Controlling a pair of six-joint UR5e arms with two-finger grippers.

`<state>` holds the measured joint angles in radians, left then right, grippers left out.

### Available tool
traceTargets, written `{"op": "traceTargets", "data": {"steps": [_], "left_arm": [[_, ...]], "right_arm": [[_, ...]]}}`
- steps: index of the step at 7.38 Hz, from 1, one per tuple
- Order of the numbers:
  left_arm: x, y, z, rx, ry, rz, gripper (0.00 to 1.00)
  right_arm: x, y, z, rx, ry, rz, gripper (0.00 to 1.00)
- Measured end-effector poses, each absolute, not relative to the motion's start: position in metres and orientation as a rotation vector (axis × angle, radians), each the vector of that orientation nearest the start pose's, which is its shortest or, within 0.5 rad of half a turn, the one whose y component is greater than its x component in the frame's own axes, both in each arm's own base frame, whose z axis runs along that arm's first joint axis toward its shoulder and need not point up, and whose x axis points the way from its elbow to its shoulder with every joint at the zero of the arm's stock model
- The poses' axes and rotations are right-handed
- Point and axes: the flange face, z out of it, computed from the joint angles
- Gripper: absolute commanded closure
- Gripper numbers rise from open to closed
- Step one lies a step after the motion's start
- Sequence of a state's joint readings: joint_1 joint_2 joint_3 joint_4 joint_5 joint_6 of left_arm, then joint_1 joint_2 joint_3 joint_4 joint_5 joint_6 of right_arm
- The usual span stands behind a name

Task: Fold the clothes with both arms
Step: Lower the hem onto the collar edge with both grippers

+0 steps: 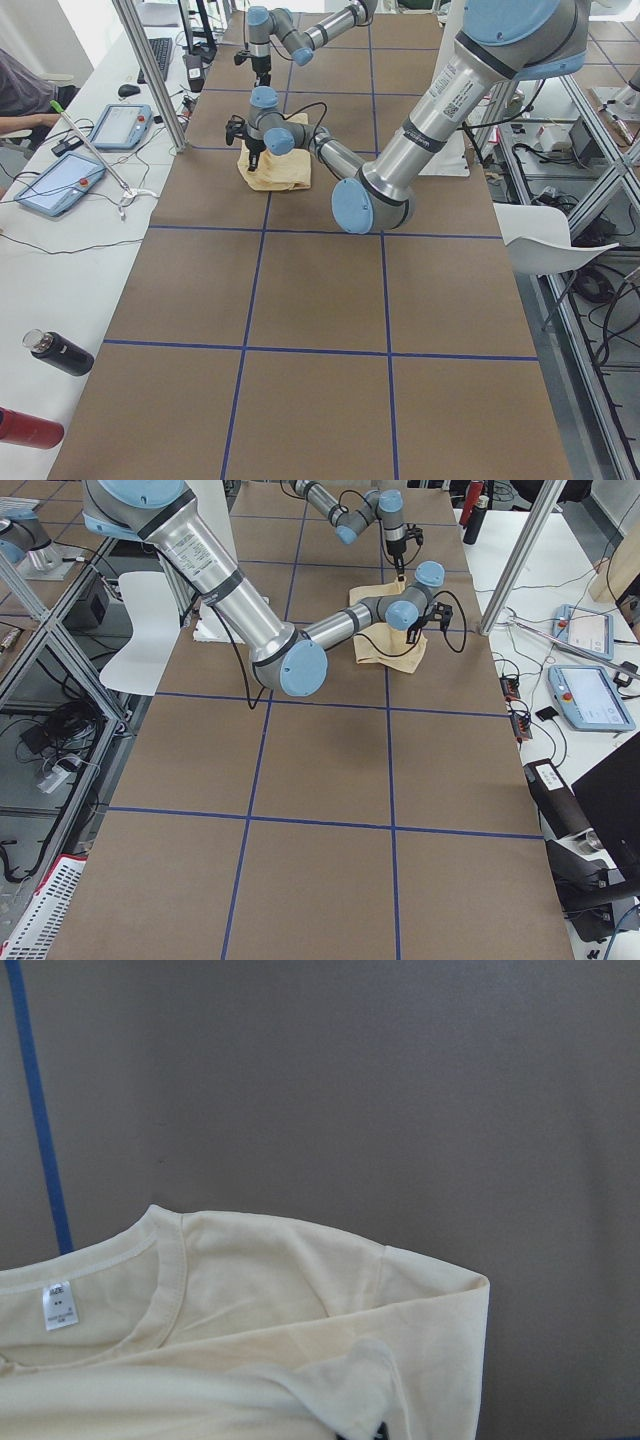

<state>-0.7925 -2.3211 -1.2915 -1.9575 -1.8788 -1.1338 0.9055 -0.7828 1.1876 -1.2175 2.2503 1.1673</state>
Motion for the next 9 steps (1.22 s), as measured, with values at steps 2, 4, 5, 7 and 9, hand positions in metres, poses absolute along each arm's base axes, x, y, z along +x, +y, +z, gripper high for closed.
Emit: {"op": "traceTargets", "data": {"steps": [2,4,5,7,9], "left_arm": [[0.475,-0.63,0.293,0.262,0.832,-0.216,1.0],[0.476,-0.632,0.296,0.264,0.825,-0.22,1.0],[0.476,-0.633,0.293,0.266,0.828,-0.221,1.0],[0.477,-0.633,0.285,0.268,0.836,-0.226,1.0],[0.478,-0.633,0.284,0.264,0.839,-0.236,0.85]], "right_arm": [[-0.433,-0.665,0.301,-0.066,-0.956,0.213,1.0],[-0.437,-0.672,0.302,-0.054,-0.935,0.226,1.0],[-0.441,-0.675,0.301,-0.048,-0.926,0.229,1.0],[-0.454,-0.674,0.294,-0.031,-0.915,0.224,1.0],[-0.463,-0.671,0.29,-0.018,-0.911,0.216,1.0]]}}
